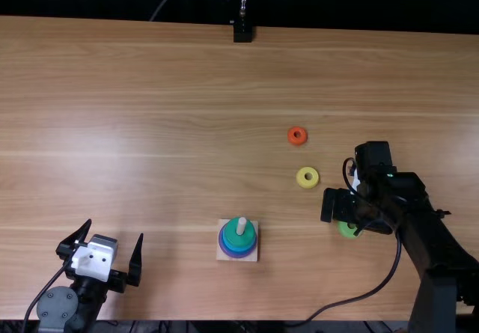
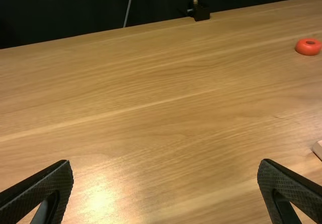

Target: Build the Hanoi tower: stack the rings onto the peg from bottom to top in this color order: purple, dark blue, light blue, dark green, light green, yellow, orange.

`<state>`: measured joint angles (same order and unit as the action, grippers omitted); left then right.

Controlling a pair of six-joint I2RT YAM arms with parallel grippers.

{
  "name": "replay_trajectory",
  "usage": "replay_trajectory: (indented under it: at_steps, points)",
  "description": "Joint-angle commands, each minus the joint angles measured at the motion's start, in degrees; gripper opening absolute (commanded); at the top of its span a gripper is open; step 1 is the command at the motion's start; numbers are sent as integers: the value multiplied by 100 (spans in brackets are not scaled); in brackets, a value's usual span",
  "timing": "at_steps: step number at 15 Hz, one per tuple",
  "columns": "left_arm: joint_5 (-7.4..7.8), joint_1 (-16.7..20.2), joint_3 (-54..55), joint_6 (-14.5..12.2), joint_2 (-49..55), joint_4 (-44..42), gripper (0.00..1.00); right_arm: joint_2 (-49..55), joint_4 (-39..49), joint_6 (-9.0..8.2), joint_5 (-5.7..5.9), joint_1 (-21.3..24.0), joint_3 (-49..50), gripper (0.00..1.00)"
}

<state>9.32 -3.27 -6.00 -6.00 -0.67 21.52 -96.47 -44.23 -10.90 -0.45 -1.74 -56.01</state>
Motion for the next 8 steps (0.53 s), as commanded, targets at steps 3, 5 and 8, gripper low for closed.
replay_trajectory:
  at_steps: [3, 5, 8]
  points:
    - [59, 37, 600, -86, 67, 453, 100, -65, 18, -71, -29, 60, 46, 100]
    - [59, 37, 600, -86, 67, 453, 100, -65, 29, -71, -29, 60, 160, 100]
    - [59, 37, 600, -86, 67, 453, 100, -136, 29, -92, -29, 68, 196, 100]
